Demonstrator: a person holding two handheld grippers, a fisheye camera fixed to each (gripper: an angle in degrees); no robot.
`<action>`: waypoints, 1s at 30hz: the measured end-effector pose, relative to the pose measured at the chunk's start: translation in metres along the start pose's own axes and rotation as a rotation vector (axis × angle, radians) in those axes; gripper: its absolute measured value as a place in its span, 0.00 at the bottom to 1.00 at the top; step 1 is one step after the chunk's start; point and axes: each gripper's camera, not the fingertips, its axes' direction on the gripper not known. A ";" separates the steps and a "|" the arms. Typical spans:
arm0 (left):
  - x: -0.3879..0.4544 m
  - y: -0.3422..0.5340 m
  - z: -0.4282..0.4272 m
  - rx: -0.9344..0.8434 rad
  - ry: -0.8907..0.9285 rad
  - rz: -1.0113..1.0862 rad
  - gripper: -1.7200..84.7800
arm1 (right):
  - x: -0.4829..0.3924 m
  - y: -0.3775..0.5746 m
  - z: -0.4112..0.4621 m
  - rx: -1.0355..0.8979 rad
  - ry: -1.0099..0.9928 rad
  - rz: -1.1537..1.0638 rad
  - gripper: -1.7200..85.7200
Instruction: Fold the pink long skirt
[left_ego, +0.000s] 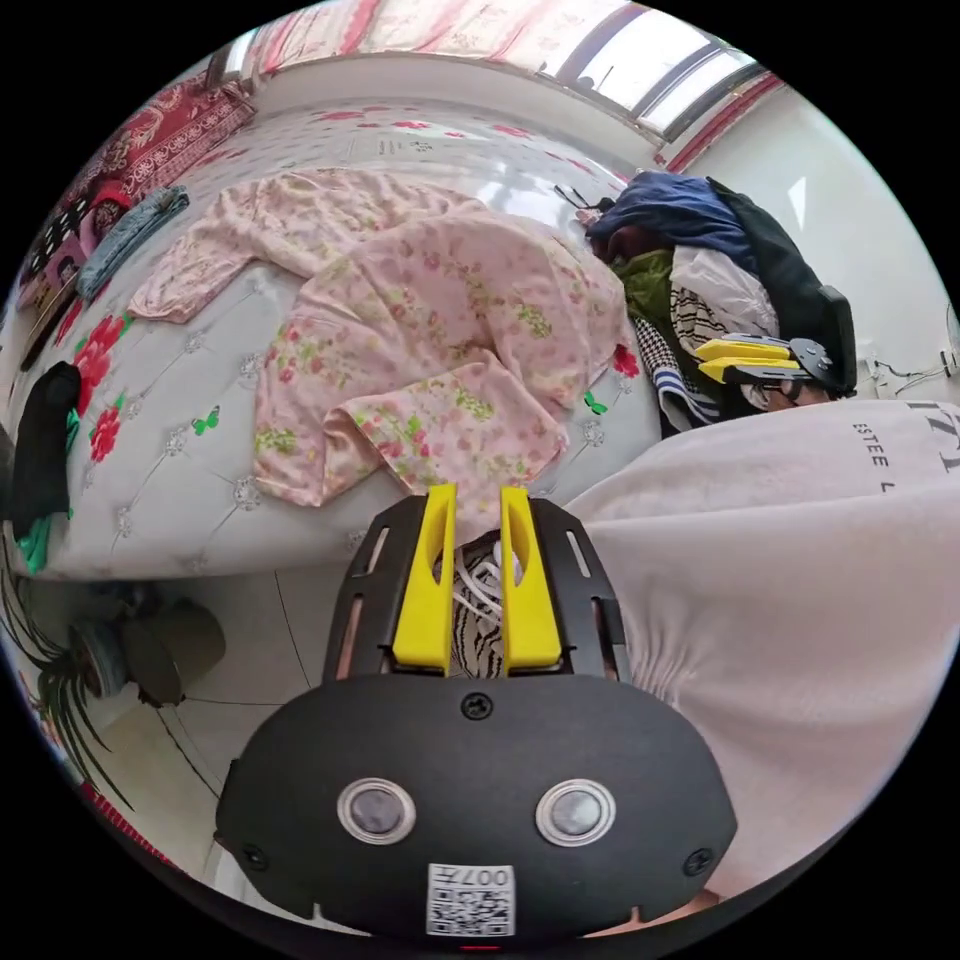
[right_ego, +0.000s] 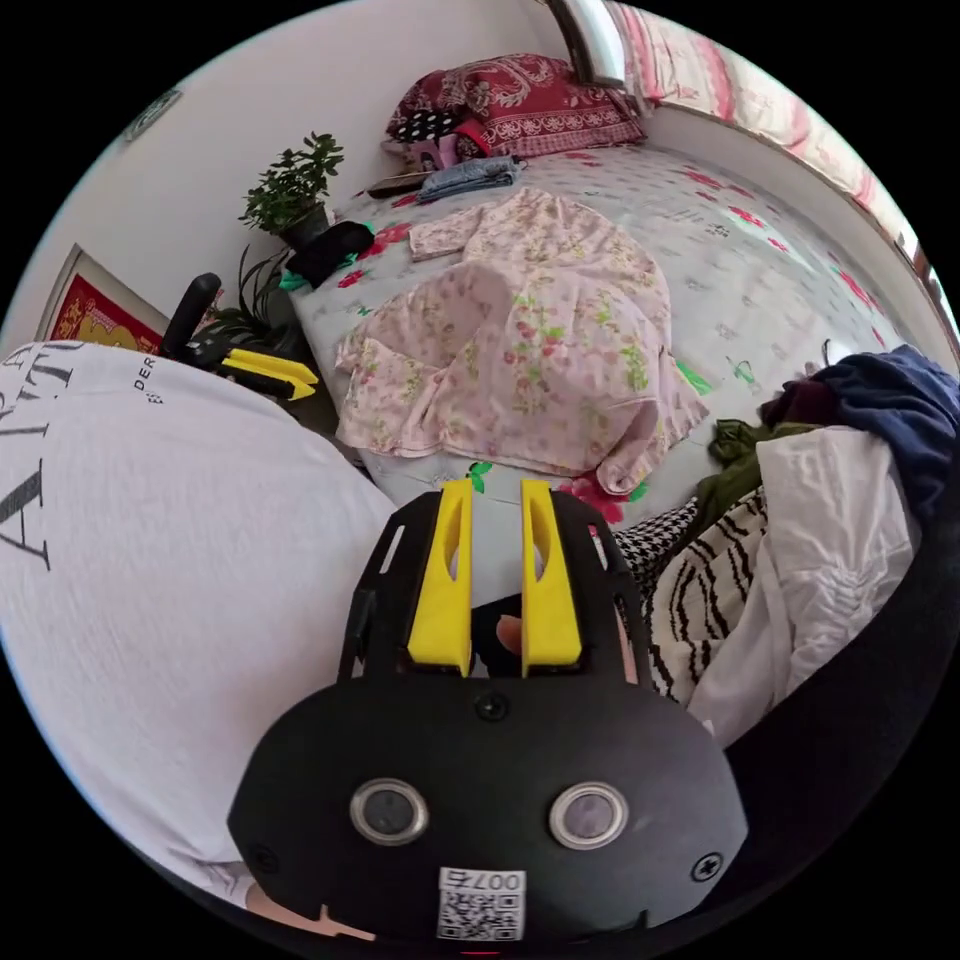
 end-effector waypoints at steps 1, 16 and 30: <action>-0.009 -0.001 0.000 -0.001 -0.021 -0.055 0.09 | 0.007 -0.006 -0.004 0.024 0.021 0.025 0.05; 0.031 -0.072 0.095 -0.182 -0.190 -0.123 0.14 | 0.162 -0.164 0.054 -0.140 0.285 0.238 0.10; -0.027 -0.046 0.037 0.012 -0.166 -0.278 0.01 | 0.146 -0.157 0.027 -0.089 0.070 0.141 0.02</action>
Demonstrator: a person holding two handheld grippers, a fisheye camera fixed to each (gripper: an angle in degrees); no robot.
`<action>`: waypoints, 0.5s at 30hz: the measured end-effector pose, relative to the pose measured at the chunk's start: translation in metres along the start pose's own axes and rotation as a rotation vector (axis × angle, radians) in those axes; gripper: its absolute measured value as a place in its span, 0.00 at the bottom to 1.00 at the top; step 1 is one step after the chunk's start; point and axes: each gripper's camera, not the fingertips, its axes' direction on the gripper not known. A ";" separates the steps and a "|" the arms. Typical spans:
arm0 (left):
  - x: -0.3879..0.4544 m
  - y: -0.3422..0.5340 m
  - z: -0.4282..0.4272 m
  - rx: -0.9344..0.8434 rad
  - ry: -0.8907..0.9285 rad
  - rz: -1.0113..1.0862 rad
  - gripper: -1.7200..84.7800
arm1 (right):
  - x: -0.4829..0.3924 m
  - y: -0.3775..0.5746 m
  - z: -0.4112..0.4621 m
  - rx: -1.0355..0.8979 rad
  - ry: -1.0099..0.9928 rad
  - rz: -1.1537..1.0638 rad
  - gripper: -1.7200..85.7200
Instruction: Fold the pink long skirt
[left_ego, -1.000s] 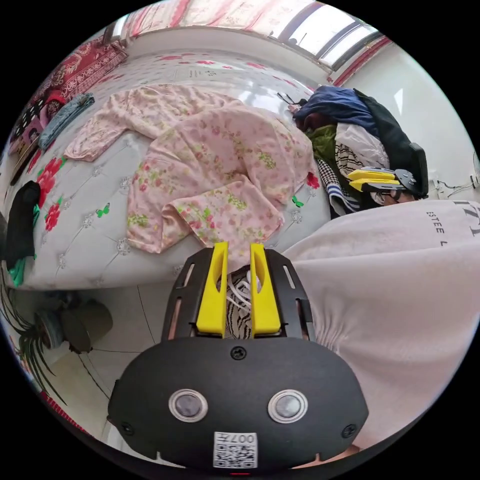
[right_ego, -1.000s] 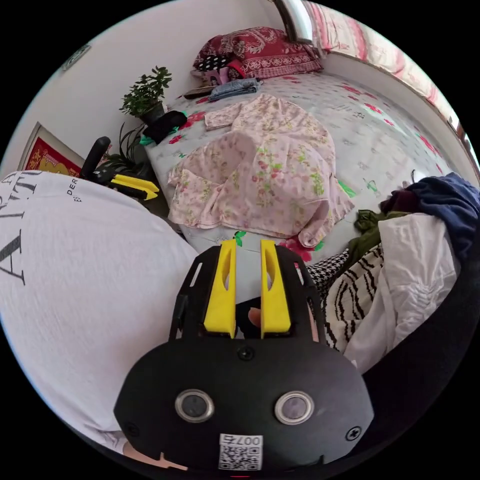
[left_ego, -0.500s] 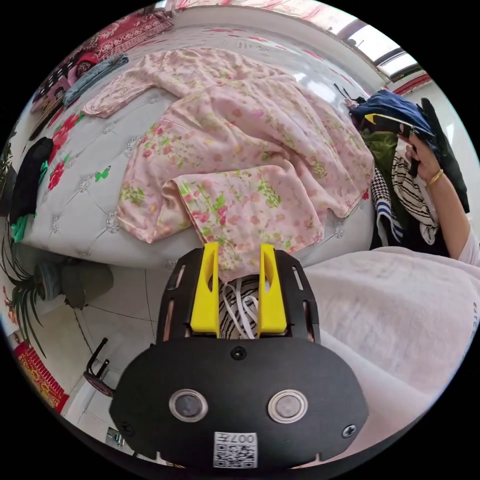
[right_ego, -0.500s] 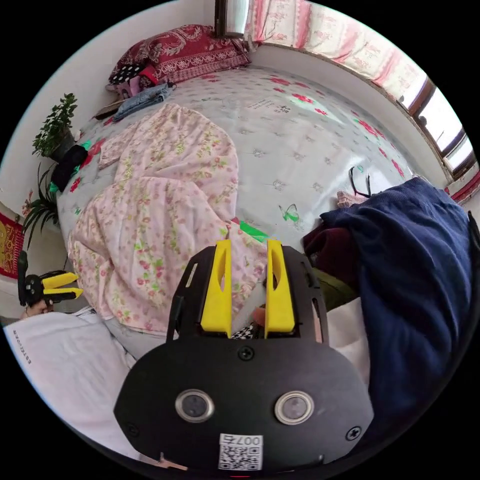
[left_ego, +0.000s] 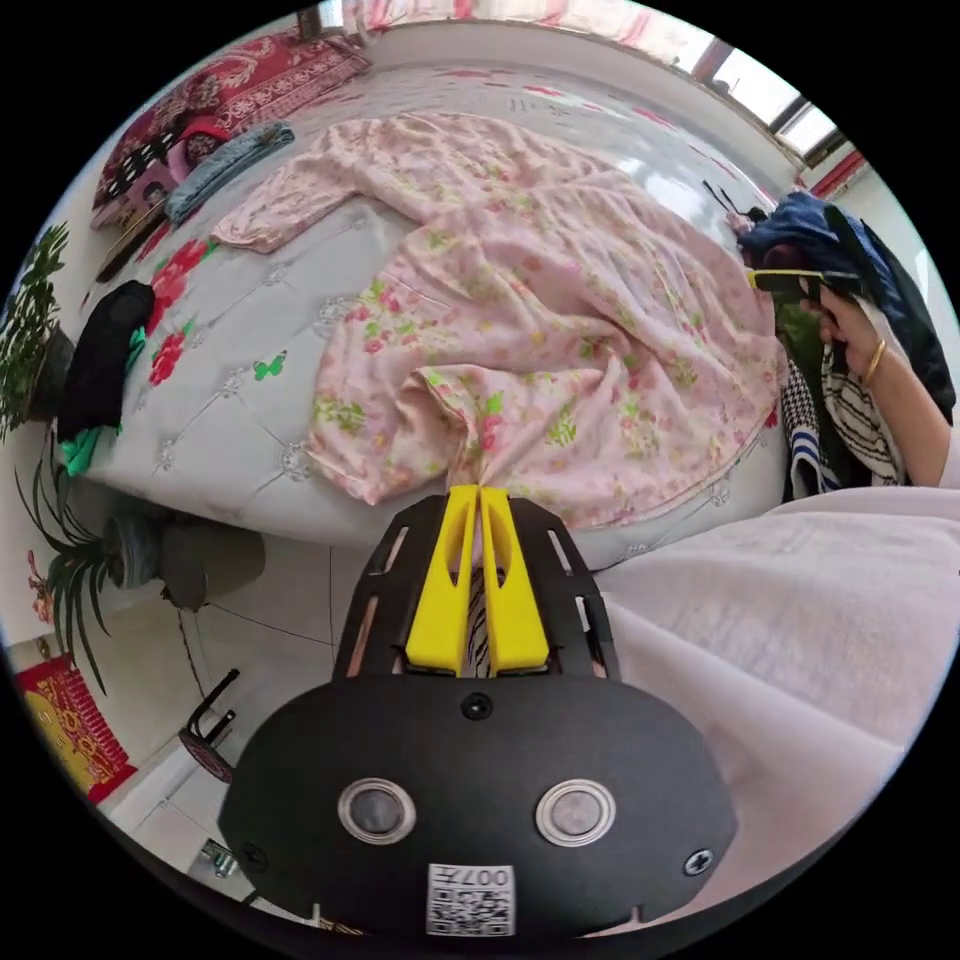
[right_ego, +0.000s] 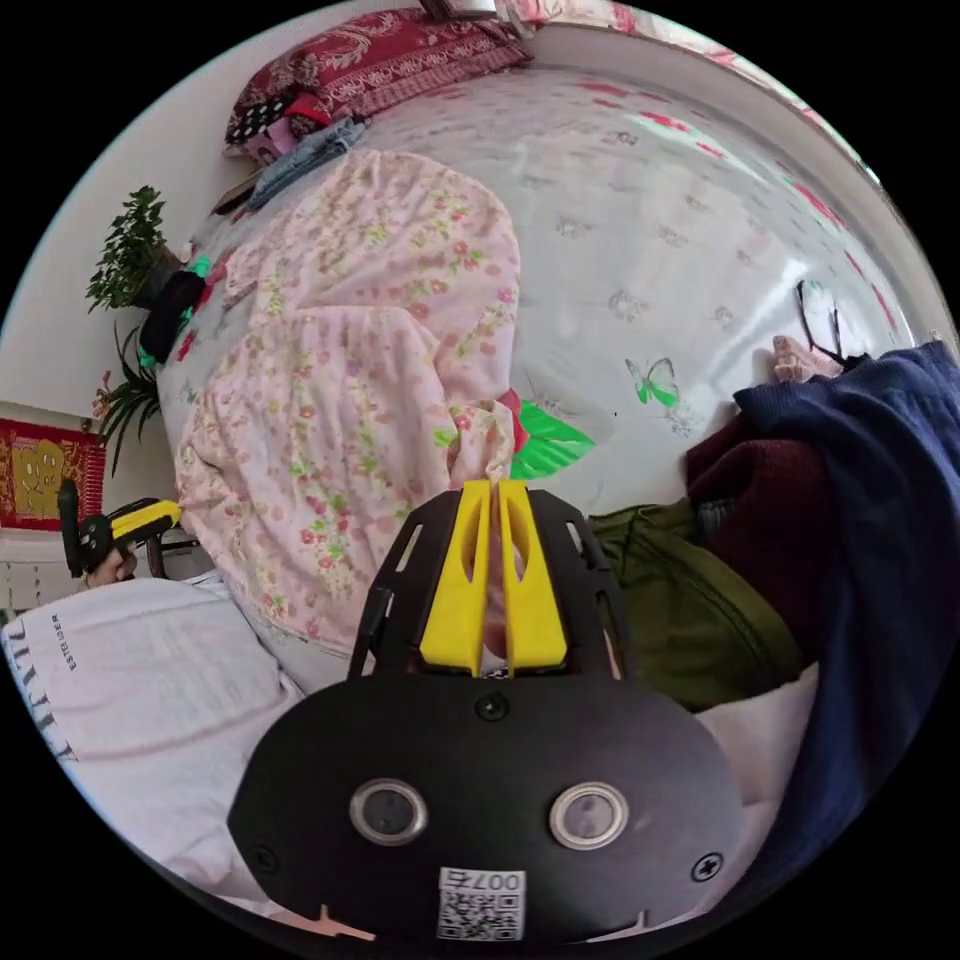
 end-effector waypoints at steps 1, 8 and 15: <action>-0.023 0.001 -0.020 0.061 0.036 -0.062 0.01 | -0.011 0.006 -0.027 0.068 -0.010 -0.033 0.02; -0.120 0.013 -0.163 0.438 0.057 -0.199 0.01 | -0.061 0.068 -0.208 0.461 0.033 -0.138 0.02; -0.156 0.037 -0.236 0.386 -0.005 0.015 0.01 | -0.076 0.141 -0.282 0.317 0.013 -0.033 0.02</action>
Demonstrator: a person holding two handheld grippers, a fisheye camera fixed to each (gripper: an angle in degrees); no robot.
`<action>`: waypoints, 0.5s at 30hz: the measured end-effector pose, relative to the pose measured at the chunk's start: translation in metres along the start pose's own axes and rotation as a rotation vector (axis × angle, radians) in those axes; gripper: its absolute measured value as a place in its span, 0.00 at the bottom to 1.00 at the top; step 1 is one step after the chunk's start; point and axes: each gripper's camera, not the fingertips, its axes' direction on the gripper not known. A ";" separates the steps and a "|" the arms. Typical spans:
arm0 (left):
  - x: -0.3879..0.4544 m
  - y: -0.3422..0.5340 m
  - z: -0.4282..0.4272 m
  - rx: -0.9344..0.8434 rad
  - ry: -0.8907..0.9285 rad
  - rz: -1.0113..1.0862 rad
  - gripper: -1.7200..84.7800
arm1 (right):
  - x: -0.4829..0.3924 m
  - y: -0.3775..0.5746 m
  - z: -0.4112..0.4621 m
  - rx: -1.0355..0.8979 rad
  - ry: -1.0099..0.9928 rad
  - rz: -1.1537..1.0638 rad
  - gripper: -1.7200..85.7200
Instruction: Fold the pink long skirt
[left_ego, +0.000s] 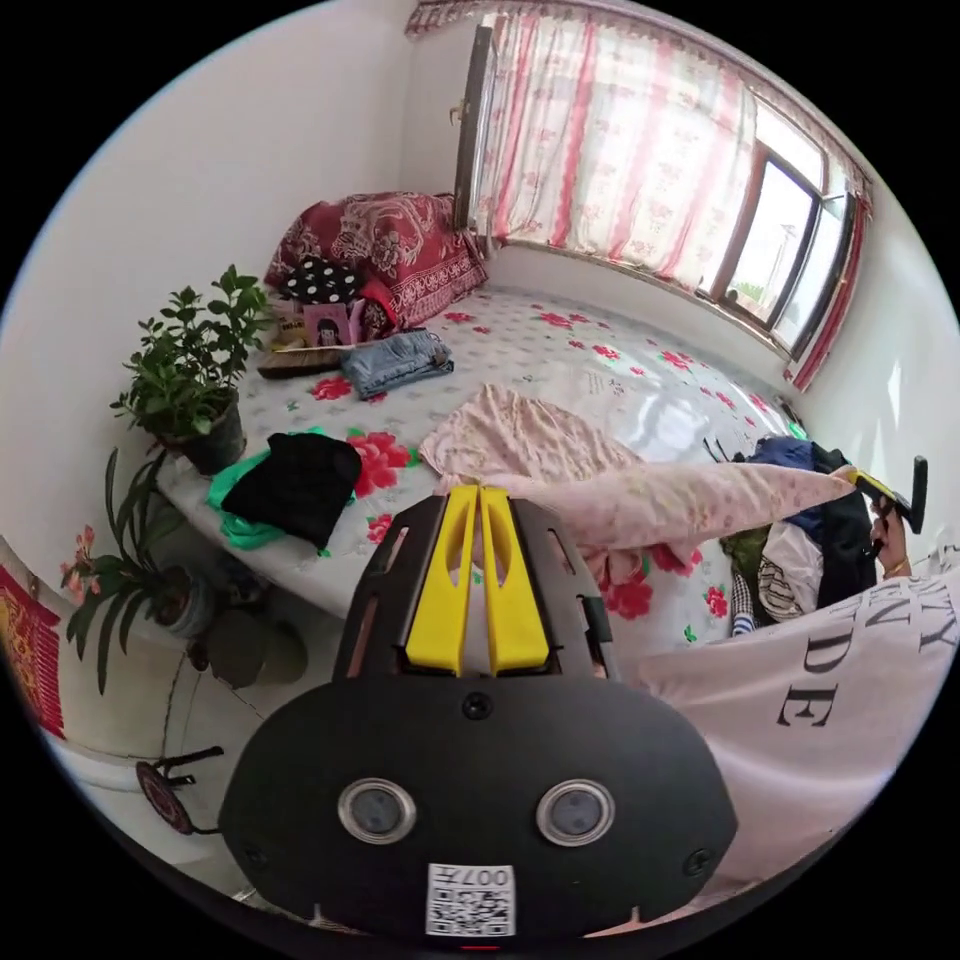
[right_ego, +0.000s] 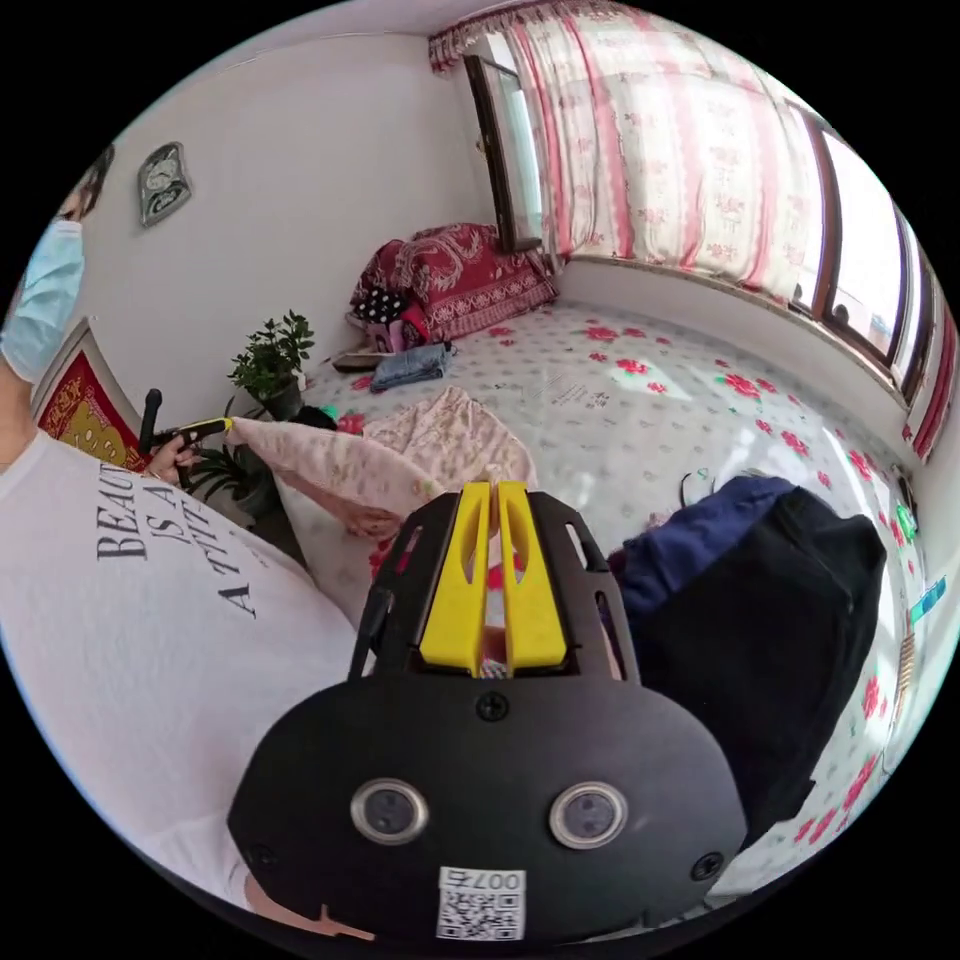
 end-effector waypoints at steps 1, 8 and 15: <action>-0.010 0.007 0.011 -0.069 0.019 0.014 0.01 | -0.001 0.003 0.004 -0.063 -0.007 0.011 0.02; -0.087 0.032 0.139 -0.405 0.153 -0.138 0.01 | -0.016 -0.001 0.106 -0.475 -0.309 0.066 0.02; -0.142 -0.169 0.226 -0.228 0.335 -0.261 0.01 | 0.013 -0.164 0.192 -0.539 -0.120 0.100 0.02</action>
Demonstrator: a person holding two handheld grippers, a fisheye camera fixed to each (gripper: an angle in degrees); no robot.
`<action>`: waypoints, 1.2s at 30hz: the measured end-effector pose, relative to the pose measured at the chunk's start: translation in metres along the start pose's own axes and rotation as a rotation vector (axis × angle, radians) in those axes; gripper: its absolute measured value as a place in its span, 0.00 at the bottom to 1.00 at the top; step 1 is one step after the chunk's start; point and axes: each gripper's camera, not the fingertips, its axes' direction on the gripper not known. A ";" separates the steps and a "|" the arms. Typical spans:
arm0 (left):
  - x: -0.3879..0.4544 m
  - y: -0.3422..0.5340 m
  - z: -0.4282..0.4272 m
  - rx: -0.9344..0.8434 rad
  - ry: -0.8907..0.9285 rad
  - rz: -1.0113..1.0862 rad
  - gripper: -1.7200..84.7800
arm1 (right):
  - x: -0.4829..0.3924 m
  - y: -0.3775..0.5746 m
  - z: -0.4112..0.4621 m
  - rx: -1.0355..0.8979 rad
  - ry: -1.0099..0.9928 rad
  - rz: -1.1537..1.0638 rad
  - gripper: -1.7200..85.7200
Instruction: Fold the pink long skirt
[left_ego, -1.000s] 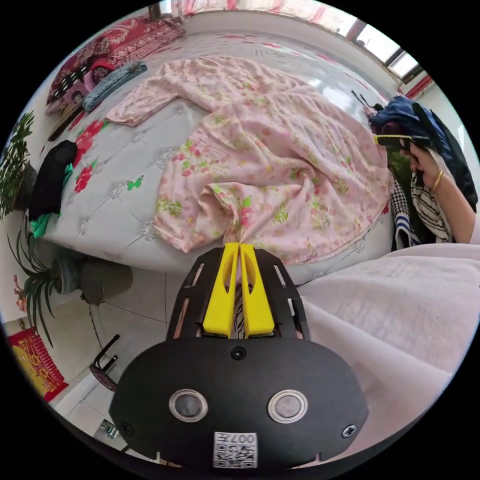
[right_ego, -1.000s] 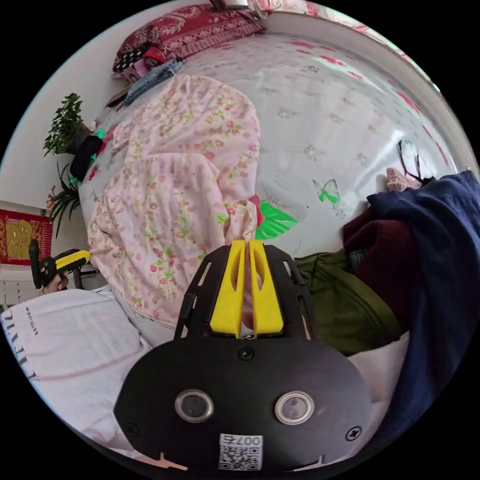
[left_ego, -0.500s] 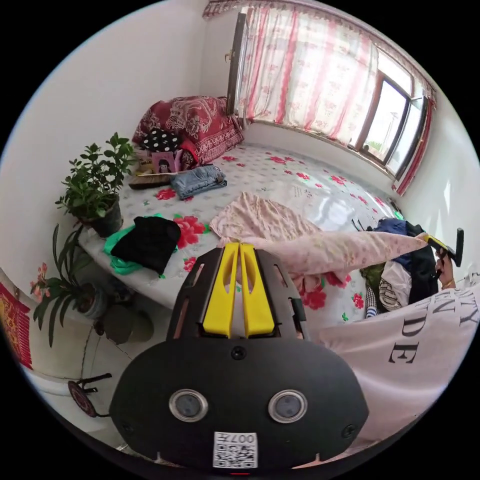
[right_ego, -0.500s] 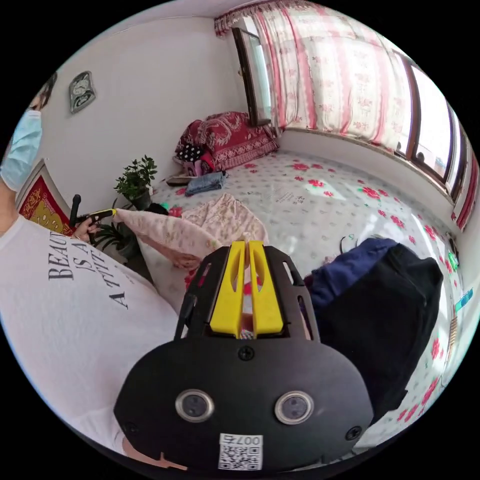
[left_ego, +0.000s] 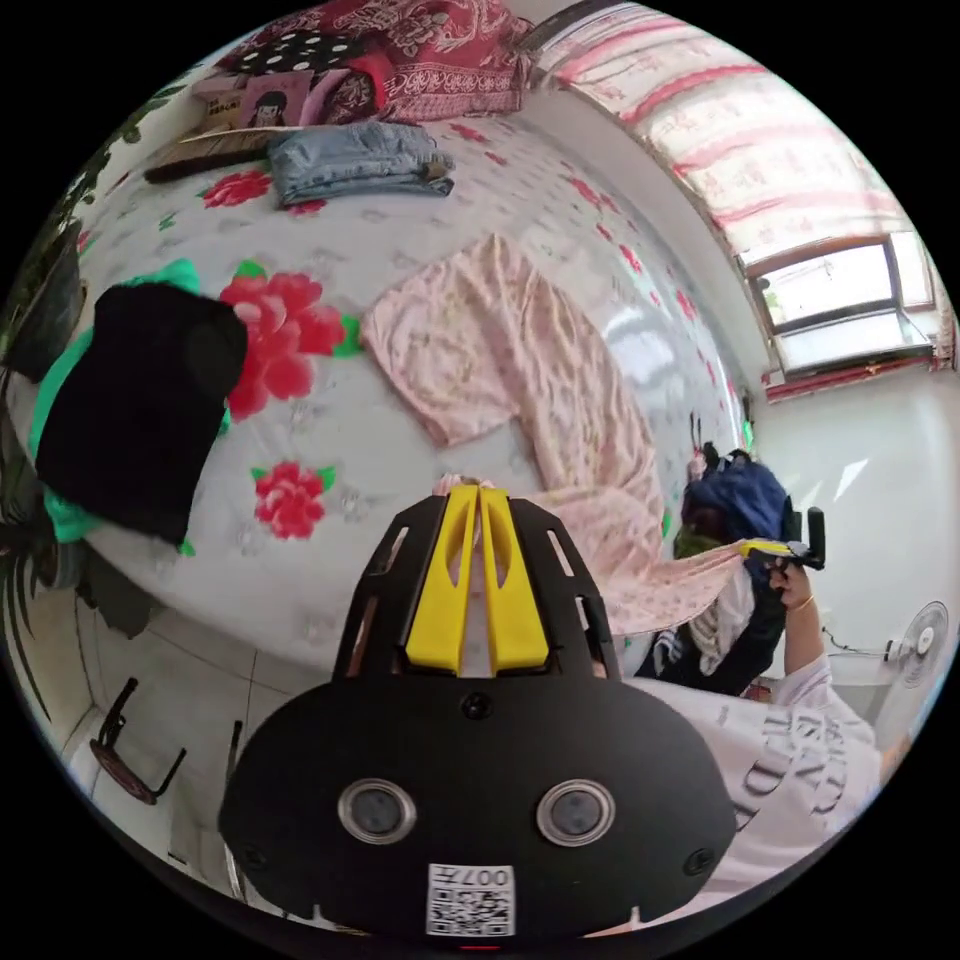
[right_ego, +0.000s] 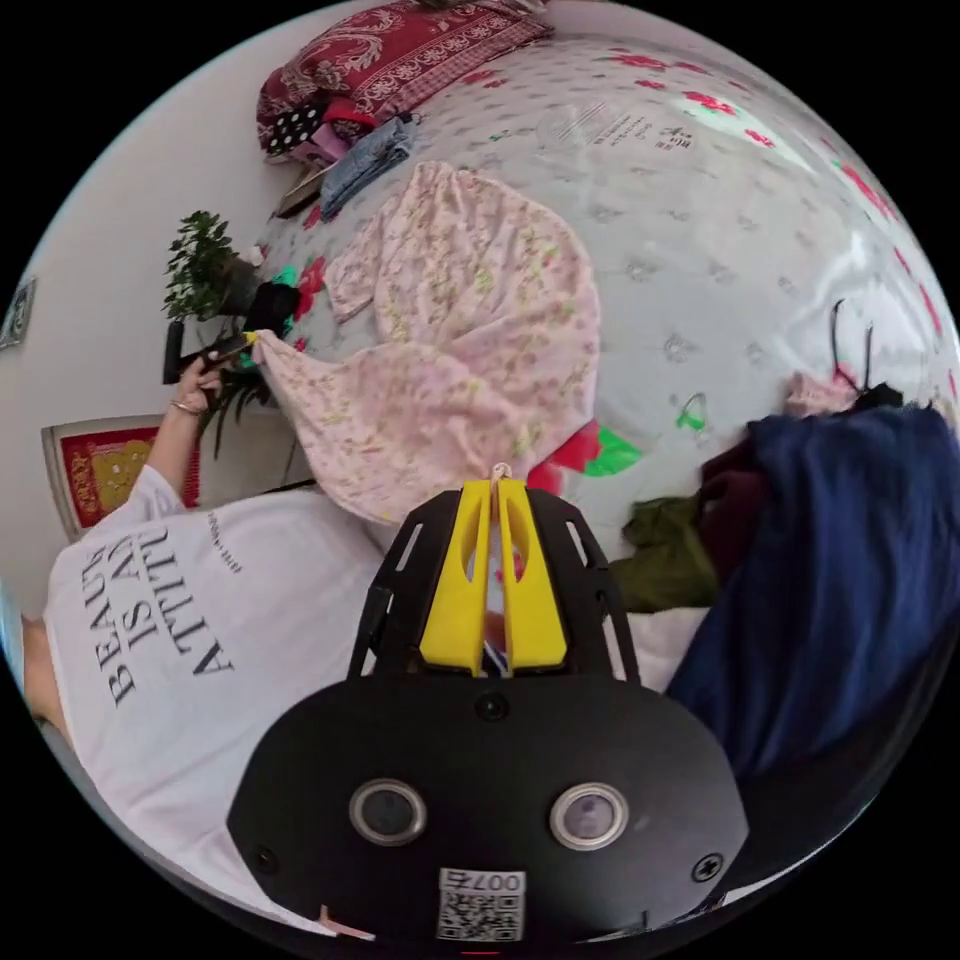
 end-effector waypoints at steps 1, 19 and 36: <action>0.028 -0.048 -0.035 0.092 0.023 0.045 0.01 | -0.008 -0.030 -0.053 0.098 0.122 0.012 0.02; 0.251 0.106 -0.496 1.097 0.112 0.504 0.01 | -0.256 0.349 -0.427 1.705 0.496 -0.188 0.02; 0.099 0.151 -0.190 0.447 -0.167 0.316 0.01 | -0.257 0.370 -0.137 0.988 0.289 -0.221 0.02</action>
